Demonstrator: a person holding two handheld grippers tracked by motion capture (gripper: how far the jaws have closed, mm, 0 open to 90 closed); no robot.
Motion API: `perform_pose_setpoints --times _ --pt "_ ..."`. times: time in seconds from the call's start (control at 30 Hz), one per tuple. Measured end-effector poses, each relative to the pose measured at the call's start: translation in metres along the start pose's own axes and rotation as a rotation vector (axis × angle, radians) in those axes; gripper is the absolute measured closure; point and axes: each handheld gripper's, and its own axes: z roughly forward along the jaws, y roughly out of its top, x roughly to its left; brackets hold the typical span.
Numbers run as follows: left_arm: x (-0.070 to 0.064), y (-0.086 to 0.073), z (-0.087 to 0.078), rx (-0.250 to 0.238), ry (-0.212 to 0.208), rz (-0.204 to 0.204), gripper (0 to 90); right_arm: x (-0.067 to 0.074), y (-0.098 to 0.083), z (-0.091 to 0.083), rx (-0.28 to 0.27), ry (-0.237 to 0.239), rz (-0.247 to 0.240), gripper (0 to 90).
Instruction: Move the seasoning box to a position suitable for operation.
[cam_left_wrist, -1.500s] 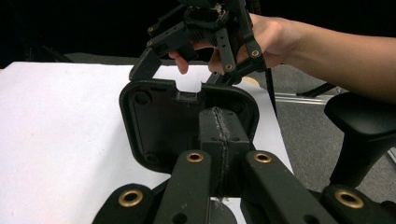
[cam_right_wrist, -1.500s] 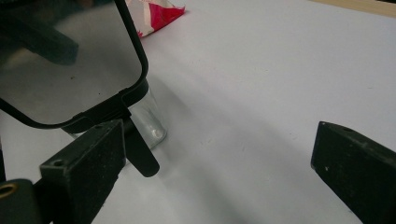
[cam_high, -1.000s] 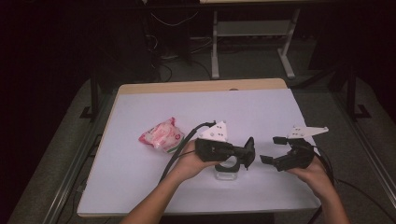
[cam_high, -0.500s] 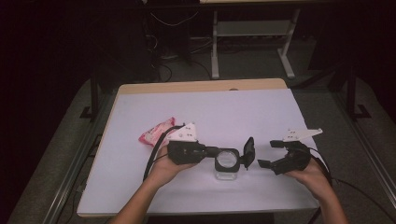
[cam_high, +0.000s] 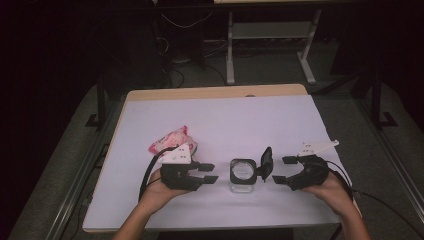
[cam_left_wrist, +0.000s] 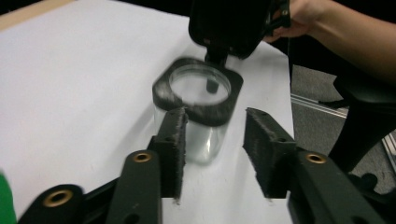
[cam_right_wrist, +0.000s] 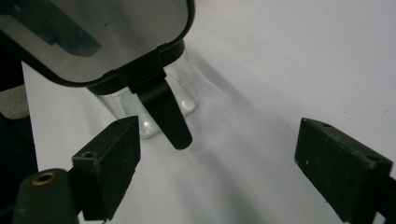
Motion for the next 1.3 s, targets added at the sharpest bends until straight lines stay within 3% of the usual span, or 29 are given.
perform_pose_setpoints --times 0.13,0.3,0.53,0.57,0.87,1.0,1.3 --pt "-0.003 -0.010 -0.008 0.006 0.010 -0.009 50.5 0.004 -0.001 0.003 0.025 0.035 -0.016 28.0" --pt "-0.007 -0.030 -0.023 0.016 0.038 -0.037 45.1 0.009 -0.002 0.005 0.018 0.061 -0.034 42.6" --pt "-0.007 -0.051 -0.038 0.007 0.063 -0.065 42.6 0.012 -0.003 0.014 0.036 0.064 -0.039 46.2" --pt "-0.006 -0.057 -0.042 -0.013 0.061 -0.073 42.3 0.013 -0.003 0.017 0.038 0.072 -0.043 47.6" --pt "0.005 -0.069 -0.046 -0.002 0.077 -0.091 38.2 0.013 0.001 0.030 0.038 0.075 -0.084 54.9" --pt "0.010 -0.073 -0.051 -0.015 0.089 -0.112 38.2 0.014 0.004 0.035 0.048 0.089 -0.120 67.1" --pt "0.011 -0.074 -0.052 -0.021 0.088 -0.120 38.1 0.007 0.007 0.033 0.039 0.035 -0.125 70.4"
